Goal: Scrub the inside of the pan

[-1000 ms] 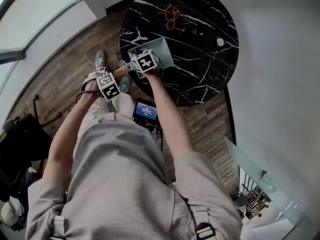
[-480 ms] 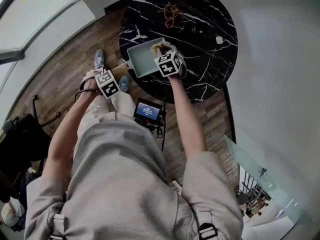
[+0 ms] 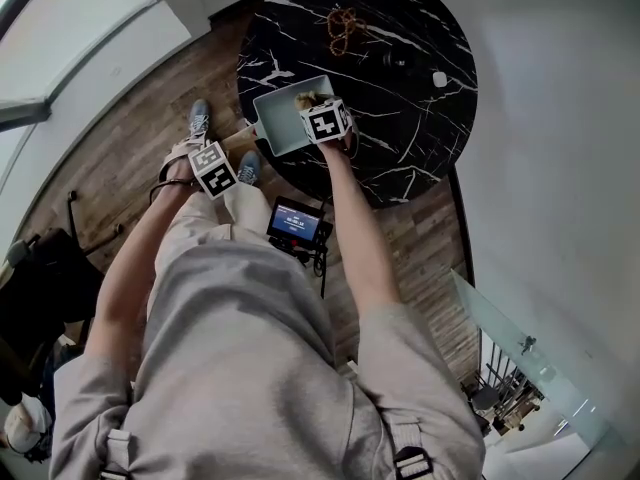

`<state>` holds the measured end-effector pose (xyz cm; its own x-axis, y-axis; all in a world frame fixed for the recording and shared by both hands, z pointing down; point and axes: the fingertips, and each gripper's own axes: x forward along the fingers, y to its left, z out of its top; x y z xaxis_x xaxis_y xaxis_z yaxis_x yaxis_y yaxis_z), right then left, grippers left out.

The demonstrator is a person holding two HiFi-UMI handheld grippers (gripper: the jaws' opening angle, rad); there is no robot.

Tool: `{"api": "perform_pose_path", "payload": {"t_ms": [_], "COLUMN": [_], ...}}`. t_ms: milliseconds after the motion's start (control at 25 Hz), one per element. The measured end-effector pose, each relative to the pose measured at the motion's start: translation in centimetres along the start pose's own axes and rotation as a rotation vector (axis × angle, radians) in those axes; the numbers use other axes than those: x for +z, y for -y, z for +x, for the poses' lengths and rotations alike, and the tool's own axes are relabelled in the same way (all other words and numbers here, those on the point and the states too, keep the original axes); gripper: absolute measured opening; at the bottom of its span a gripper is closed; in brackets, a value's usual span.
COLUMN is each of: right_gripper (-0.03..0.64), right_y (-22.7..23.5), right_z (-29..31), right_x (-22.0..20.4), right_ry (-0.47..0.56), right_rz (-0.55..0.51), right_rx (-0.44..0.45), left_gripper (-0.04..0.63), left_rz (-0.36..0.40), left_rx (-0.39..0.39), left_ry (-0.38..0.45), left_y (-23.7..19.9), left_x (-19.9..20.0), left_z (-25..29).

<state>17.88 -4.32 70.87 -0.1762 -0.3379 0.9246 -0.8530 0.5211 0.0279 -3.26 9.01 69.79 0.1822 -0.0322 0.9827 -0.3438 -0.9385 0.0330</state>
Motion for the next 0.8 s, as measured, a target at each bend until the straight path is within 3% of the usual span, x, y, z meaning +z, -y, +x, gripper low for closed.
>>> {"api": "perform_pose_path", "payload": {"t_ms": [200, 360, 440, 560, 600, 800], "right_gripper": [0.061, 0.061, 0.061, 0.061, 0.061, 0.061], "right_y": [-3.5, -7.6, -9.5, -11.0, -11.1, -9.0], "right_z": [0.7, 0.3, 0.2, 0.1, 0.1, -0.1], "right_x": [0.4, 0.6, 0.4, -0.3, -0.3, -0.5], "right_ry": [0.025, 0.005, -0.008, -0.043, -0.053, -0.064], "right_rz": [-0.007, -0.094, -0.187, -0.445, -0.488, -0.415], "right_rx": [0.121, 0.202, 0.229, 0.218, 0.225, 0.234], "left_gripper": [0.133, 0.133, 0.133, 0.133, 0.133, 0.133], "left_rz": [0.004, 0.002, 0.002, 0.000, -0.001, -0.006], "left_rx": [0.000, -0.002, 0.001, 0.002, 0.003, 0.008], "left_ry": [-0.008, -0.012, -0.014, -0.011, -0.011, -0.011], "left_y": [0.0, 0.0, 0.0, 0.0, 0.0, 0.1], "left_x": [0.0, 0.0, 0.0, -0.1, -0.1, 0.0], "left_z": [0.1, 0.1, 0.2, 0.0, 0.0, 0.0]}}
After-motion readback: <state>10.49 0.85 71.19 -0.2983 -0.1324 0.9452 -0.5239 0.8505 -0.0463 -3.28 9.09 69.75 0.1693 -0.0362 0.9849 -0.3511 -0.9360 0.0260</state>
